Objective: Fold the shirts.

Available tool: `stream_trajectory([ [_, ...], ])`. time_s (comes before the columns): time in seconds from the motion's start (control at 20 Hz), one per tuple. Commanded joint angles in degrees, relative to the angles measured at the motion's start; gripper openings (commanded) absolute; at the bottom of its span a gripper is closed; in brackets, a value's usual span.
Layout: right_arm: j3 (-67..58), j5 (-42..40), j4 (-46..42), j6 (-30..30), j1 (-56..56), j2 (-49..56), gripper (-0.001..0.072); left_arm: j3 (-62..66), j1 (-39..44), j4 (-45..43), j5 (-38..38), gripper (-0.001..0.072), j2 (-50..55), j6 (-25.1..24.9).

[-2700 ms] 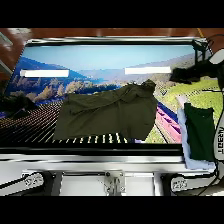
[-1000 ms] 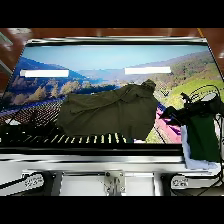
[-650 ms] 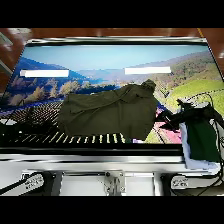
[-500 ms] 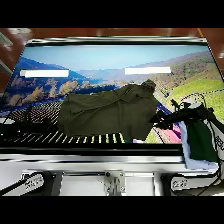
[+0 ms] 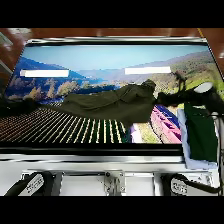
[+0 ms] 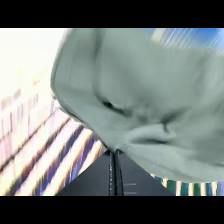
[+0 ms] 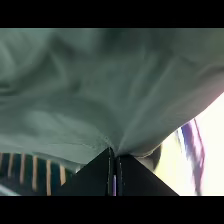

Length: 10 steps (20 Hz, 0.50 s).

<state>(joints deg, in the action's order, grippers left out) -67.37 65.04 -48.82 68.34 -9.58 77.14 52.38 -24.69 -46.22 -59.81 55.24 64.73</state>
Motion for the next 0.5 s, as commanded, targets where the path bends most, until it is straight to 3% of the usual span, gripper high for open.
stream_trajectory([
  [0.0,-16.2,-3.5,-0.4,-1.6,-0.3,-12.7,0.0054,16.7,0.0,0.0,3.2,0.0039,-9.8,2.8],
  [0.2,-36.7,-10.4,-9.3,3.1,-0.3,-24.5,0.0054,36.9,0.0,-0.1,9.9,0.0039,-18.1,5.3],
  [0.35,-45.1,-7.9,-20.2,10.8,-0.3,-30.2,0.0054,46.3,0.0,-4.4,10.0,0.0039,-21.7,9.9],
  [0.45,-45.7,-3.6,-24.0,12.6,-0.3,-34.0,0.0054,47.8,0.0,-9.8,8.0,0.0039,-24.5,14.4],
])
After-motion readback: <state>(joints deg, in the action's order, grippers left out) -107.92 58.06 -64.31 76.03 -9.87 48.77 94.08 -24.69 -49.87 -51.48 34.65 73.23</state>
